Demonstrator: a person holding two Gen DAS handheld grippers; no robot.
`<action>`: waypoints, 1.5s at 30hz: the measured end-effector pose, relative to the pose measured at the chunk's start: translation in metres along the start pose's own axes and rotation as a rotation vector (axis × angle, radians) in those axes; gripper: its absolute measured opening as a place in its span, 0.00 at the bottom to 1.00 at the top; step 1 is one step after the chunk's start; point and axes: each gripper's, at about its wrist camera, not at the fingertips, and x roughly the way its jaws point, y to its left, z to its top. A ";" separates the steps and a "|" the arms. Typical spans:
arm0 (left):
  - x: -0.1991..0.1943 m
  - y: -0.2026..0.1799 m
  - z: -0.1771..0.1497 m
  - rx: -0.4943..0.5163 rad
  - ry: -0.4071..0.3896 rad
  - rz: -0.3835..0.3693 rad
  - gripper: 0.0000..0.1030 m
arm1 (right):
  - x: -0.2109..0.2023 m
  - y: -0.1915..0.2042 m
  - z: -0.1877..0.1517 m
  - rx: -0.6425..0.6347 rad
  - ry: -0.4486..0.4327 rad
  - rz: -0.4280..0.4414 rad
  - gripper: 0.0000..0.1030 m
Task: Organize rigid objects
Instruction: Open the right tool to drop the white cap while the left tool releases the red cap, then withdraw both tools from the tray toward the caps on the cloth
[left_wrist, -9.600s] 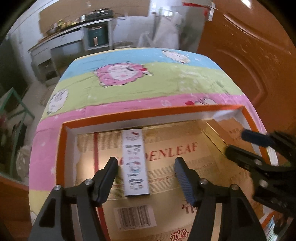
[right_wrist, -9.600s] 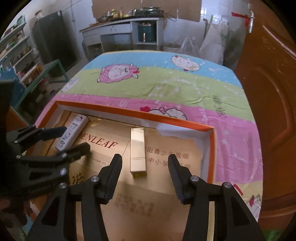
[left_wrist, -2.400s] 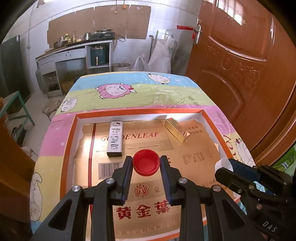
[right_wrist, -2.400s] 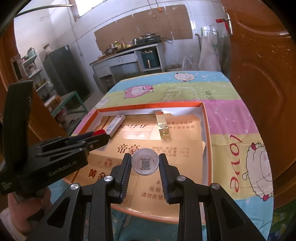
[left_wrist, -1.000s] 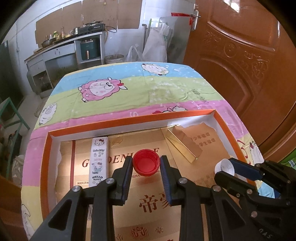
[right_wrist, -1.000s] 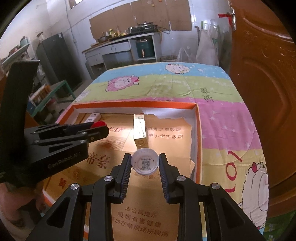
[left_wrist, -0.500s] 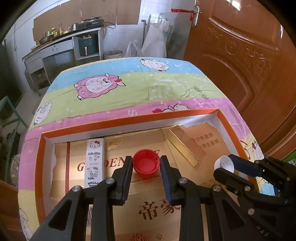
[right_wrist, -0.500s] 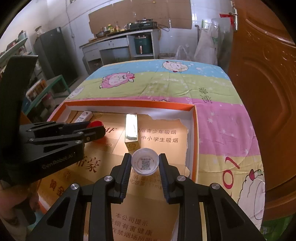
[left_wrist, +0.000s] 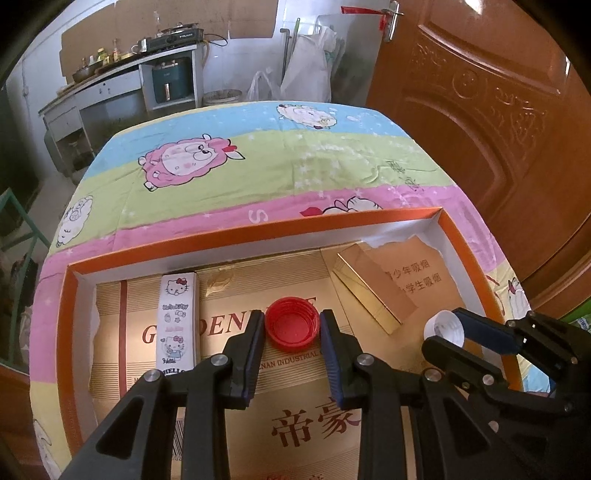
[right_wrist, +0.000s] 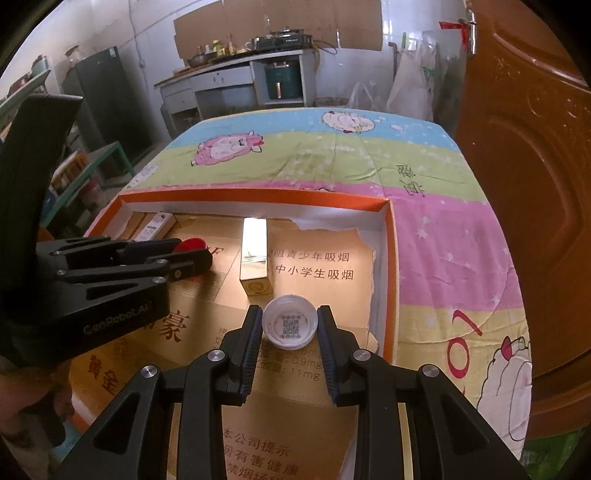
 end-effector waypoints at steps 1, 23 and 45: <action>0.001 0.000 0.000 0.002 0.003 0.003 0.30 | 0.001 0.000 0.000 -0.003 0.003 -0.001 0.30; -0.011 -0.004 -0.001 0.002 -0.020 -0.034 0.32 | -0.003 0.002 -0.004 -0.009 0.015 -0.026 0.46; -0.082 -0.017 -0.028 -0.011 -0.144 0.020 0.39 | -0.061 0.015 -0.027 0.024 -0.072 -0.045 0.46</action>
